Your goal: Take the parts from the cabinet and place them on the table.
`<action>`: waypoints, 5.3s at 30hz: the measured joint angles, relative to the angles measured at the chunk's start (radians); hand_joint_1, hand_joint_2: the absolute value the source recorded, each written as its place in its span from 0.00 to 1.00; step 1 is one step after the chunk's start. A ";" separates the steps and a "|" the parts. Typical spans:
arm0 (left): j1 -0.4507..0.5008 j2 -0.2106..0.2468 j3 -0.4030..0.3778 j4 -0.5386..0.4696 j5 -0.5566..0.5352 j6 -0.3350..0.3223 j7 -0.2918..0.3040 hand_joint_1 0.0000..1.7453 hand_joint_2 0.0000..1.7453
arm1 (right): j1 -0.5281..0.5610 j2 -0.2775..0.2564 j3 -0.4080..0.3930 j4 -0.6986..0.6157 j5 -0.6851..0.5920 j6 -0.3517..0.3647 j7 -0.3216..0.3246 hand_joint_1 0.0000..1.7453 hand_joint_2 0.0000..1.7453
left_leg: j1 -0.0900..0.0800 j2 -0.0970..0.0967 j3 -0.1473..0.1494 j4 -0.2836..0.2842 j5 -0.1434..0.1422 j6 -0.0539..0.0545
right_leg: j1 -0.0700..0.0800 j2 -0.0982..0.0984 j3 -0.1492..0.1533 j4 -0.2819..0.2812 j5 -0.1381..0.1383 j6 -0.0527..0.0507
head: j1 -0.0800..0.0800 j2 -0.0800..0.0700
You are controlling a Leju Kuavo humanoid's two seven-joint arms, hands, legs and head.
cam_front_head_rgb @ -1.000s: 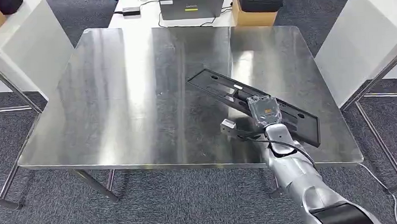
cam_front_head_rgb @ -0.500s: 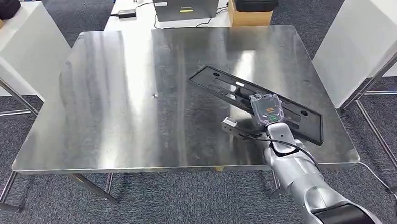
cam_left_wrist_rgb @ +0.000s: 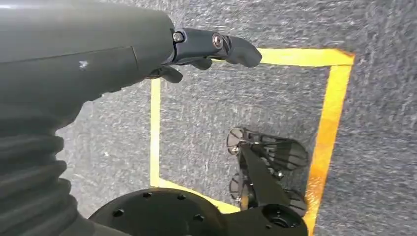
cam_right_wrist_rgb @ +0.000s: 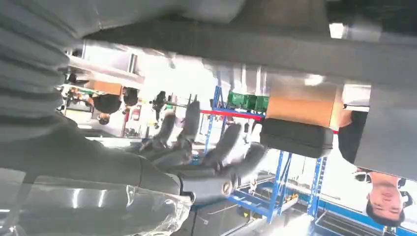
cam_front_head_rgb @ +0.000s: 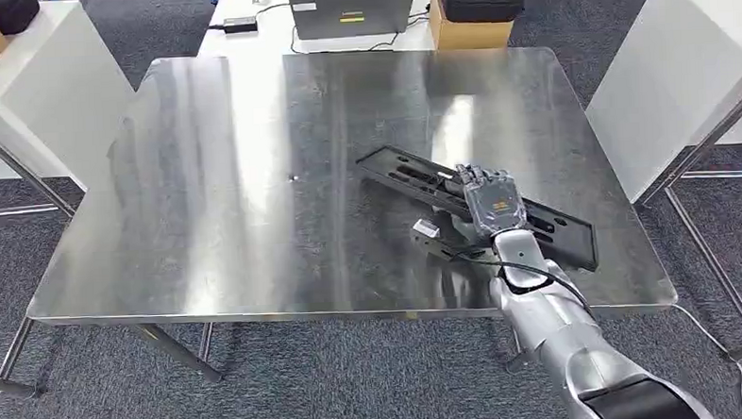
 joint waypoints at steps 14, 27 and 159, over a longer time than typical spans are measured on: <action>0.000 0.000 0.015 0.000 -0.014 0.000 0.018 0.00 0.00 | -0.001 0.004 -0.021 0.013 -0.029 0.053 -0.050 0.00 0.00 | -0.002 0.000 0.001 0.000 0.000 0.000 | -0.001 0.000 0.000 0.000 0.000 0.000 | 0.000 0.000; -0.001 0.000 0.022 0.000 -0.031 -0.019 0.036 0.00 0.00 | -0.019 0.032 -0.145 0.067 -0.354 0.465 -0.329 0.00 0.00 | -0.002 0.001 0.001 0.000 0.000 0.000 | -0.001 0.001 0.000 0.000 0.000 0.000 | 0.000 0.000; -0.011 -0.068 0.249 -0.009 0.037 0.077 -0.097 0.00 0.00 | 0.642 0.240 -0.371 -0.328 -1.144 -0.026 -0.460 0.00 1.00 | 0.006 0.024 -0.098 -0.011 0.147 -0.013 | -0.009 -0.012 0.185 -0.059 -0.108 -0.031 | 0.002 0.000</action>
